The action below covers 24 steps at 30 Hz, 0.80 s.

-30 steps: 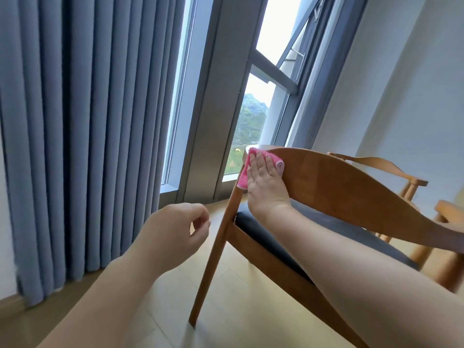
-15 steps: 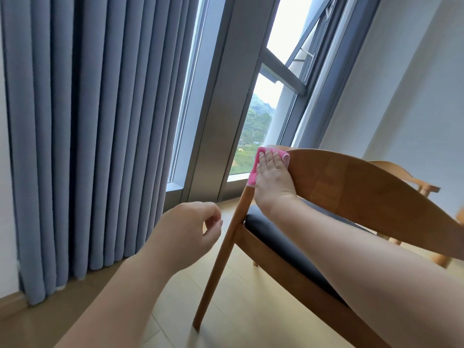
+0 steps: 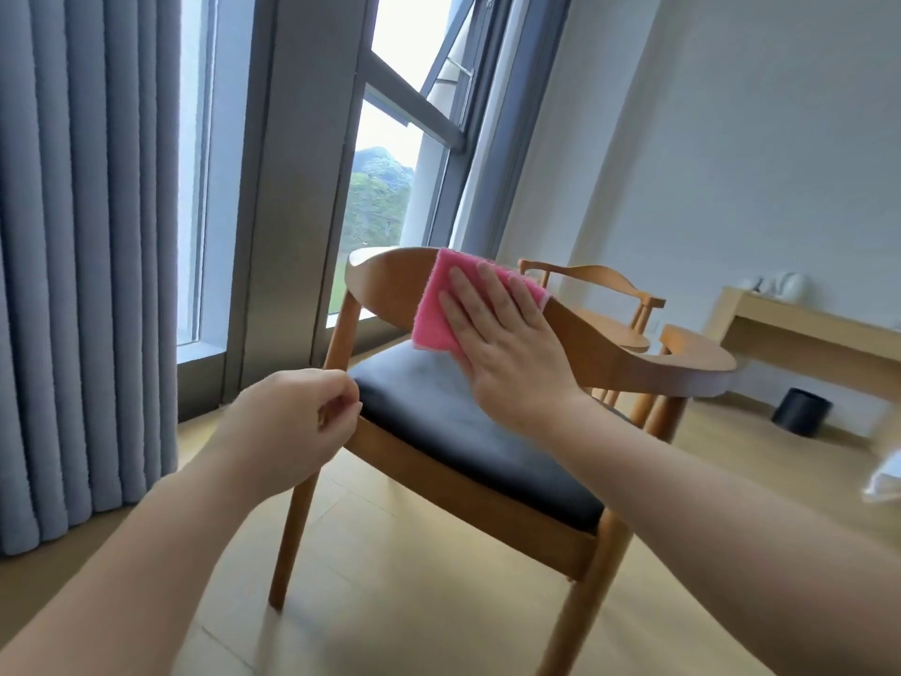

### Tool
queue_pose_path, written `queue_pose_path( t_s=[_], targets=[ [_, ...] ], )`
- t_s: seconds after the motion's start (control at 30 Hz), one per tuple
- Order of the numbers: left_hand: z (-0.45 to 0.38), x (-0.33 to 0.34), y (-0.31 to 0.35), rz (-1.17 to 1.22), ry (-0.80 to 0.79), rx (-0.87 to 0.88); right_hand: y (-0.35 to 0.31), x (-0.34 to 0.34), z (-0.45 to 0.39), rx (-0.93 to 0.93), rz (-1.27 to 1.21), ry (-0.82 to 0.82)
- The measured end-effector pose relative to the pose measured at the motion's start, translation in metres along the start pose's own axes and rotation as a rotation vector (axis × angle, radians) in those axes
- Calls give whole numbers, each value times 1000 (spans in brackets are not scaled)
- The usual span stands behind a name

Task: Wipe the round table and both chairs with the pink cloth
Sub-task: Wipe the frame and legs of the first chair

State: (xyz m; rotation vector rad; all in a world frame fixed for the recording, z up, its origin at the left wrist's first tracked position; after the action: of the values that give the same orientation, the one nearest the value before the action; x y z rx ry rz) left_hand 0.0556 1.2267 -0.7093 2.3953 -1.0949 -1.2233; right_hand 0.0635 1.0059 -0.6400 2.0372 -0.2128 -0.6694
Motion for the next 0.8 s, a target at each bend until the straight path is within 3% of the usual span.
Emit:
queue_pose_path(
  t_s=[0.2,0.4,0.63,0.8],
  targets=[
    [-1,11,13,-11,-2,36,31,10,86,117,-3,134],
    [-1,13,16,-11,8,29,36,24,132,89,7,43],
    [-1,-1,-5,11,-3,-56,14,7,65,34,-3,64],
    [4,-11,-27,-6,6,-127,-32,6,-30,-37,-17,-73]
  ],
)
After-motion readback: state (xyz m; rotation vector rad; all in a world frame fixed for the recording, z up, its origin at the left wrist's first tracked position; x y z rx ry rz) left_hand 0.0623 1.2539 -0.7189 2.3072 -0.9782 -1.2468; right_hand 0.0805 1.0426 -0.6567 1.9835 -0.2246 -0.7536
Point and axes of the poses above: each hand's wrist, its own z-axis away from the middle knuckle, its own x-axis out of the palm, y = z × x, the point moved 3 cm from there along -z, towards the middle knuckle, and after that the axes turned 13 degrees about -x, right-handed, at the moved point
